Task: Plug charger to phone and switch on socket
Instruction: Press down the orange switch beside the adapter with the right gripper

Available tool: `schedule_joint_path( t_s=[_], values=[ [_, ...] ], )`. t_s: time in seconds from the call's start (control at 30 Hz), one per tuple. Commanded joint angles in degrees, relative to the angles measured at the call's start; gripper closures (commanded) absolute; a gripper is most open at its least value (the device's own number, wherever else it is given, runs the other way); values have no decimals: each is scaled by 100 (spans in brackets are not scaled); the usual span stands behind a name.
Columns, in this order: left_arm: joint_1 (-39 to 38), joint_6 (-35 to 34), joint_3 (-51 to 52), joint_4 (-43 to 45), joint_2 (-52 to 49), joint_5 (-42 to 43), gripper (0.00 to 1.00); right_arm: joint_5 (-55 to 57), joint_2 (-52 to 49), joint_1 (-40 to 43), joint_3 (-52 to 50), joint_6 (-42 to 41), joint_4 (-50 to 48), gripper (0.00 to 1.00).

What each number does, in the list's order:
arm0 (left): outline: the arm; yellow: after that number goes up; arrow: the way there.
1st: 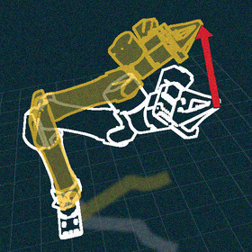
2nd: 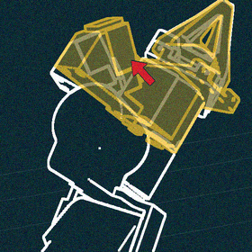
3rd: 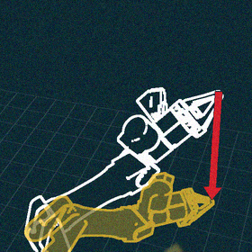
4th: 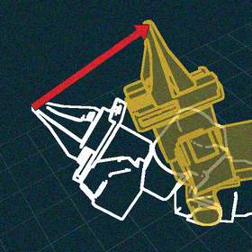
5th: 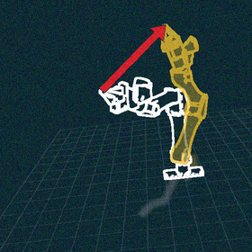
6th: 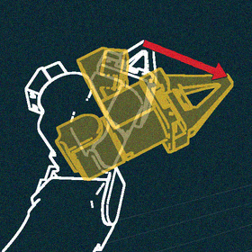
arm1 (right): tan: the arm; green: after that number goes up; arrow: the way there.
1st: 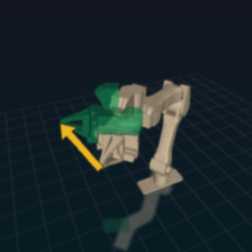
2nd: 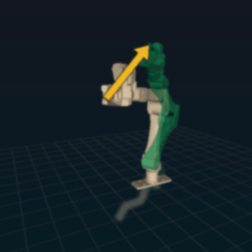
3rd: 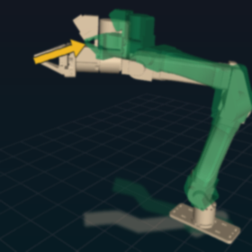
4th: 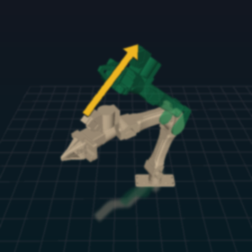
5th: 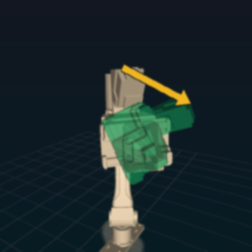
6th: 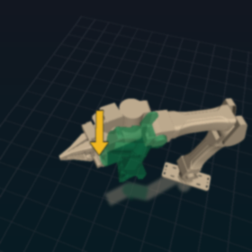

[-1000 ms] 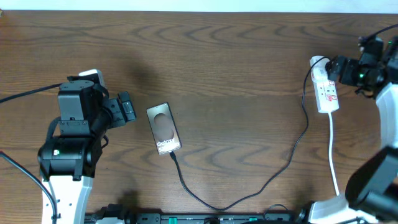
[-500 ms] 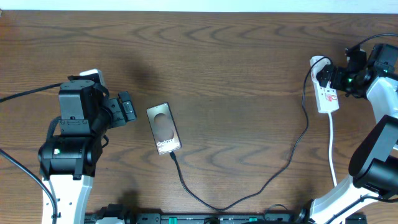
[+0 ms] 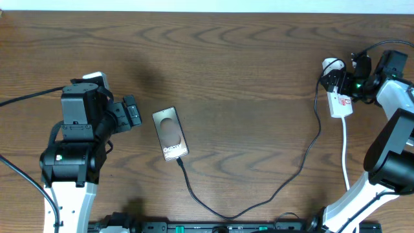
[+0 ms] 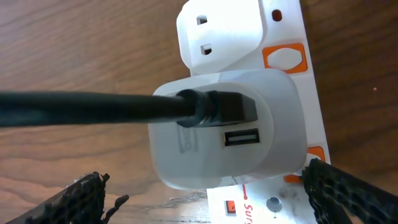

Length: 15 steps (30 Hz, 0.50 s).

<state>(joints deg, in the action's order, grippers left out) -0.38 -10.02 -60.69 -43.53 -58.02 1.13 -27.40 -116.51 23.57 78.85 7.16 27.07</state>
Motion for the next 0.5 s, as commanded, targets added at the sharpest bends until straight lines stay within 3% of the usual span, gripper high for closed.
schedule_joint_path(
  t_s=[0.0, 0.47],
  values=[
    [31, 103, -20, -15, -7, -74, 2, -260, -83, 2, 52, 63, 15, 1],
    [31, 101, -20, -17, -7, -74, 2, -304, -83, 2, 52, 94, -96, 1]
  ],
)
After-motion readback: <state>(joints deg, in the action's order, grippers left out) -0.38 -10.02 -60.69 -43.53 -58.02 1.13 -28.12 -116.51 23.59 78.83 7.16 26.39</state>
